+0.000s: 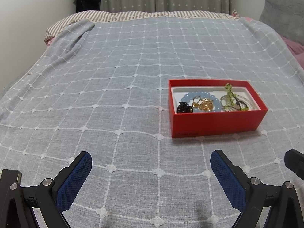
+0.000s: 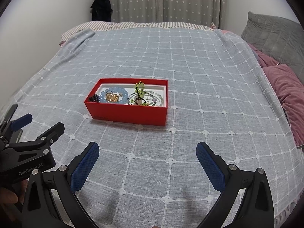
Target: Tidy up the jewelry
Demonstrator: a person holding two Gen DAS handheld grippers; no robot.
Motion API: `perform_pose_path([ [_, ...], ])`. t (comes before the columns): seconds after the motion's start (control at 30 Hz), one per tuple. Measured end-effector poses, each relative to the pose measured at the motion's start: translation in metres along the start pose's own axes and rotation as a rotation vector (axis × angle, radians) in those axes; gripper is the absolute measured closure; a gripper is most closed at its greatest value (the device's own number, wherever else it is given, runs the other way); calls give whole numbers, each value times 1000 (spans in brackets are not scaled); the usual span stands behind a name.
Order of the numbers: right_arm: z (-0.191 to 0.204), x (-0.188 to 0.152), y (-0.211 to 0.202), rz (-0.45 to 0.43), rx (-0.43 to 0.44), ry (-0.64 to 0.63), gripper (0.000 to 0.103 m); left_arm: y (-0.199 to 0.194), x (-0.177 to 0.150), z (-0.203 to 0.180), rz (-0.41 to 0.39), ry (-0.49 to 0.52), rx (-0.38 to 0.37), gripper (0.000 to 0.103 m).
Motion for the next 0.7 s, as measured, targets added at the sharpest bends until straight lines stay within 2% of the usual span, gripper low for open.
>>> perform_pose_path([
  [0.7, -3, -1, 0, 7, -4, 14, 0, -3, 1, -4, -13, 5, -7, 1],
])
Point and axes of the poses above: each gripper's, at about its wrist camera, not at the fingertips, and y roughly the way its jaws point, z to its left, x to its top, the point moved 10 cm from there along y, roughly the way its jaws point, and after that the axes turned 1 degree about -y, right-handed, at the moved point
